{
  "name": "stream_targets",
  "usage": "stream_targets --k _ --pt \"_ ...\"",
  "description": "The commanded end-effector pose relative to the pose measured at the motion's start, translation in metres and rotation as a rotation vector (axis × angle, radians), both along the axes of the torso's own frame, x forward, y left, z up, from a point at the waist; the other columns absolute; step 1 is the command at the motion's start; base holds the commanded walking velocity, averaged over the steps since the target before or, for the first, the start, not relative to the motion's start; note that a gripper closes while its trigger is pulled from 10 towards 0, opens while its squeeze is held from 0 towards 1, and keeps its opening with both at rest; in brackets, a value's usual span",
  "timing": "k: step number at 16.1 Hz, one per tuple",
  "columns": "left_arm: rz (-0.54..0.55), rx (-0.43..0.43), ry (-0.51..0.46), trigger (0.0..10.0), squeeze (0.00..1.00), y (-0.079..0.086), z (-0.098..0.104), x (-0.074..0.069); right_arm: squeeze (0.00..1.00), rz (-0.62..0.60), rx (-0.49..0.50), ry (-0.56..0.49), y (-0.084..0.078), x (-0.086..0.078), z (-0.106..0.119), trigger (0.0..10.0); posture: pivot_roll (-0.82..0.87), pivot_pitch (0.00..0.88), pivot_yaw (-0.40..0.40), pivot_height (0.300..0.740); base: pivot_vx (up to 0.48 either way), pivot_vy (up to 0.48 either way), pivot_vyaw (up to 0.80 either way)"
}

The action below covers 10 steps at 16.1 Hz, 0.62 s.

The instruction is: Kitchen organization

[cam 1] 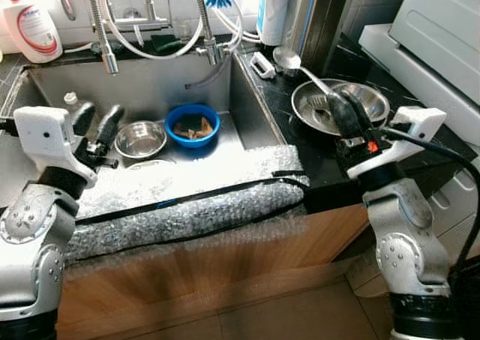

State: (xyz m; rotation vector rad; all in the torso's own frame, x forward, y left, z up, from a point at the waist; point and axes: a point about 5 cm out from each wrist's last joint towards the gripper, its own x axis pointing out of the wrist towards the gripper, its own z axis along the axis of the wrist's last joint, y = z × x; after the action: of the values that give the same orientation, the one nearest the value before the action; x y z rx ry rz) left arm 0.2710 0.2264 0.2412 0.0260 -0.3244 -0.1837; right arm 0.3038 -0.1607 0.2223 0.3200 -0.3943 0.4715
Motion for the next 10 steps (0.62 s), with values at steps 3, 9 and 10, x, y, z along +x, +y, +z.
stream_targets --k 3,9,10 --pt "-0.216 -0.181 0.112 10.0 0.0 -0.008 -0.009 -0.01 0.0 0.167 0.001 -0.05 0.003 -0.017 0.009 10.0 0.06 0.119 -0.055 0.74 0.0 0.0 0.0" --pt "-0.431 -0.499 0.156 10.0 0.0 -0.019 -0.012 -0.018 0.0 0.338 0.114 -0.027 0.001 -0.032 0.006 10.0 0.06 0.119 -0.054 0.74 0.0 0.0 0.0" --pt "-0.432 -0.484 0.171 10.0 0.0 -0.022 -0.013 -0.017 0.0 0.379 0.119 -0.02 0.004 -0.035 0.004 10.0 0.06 0.119 -0.053 0.74 0.0 0.0 0.0"
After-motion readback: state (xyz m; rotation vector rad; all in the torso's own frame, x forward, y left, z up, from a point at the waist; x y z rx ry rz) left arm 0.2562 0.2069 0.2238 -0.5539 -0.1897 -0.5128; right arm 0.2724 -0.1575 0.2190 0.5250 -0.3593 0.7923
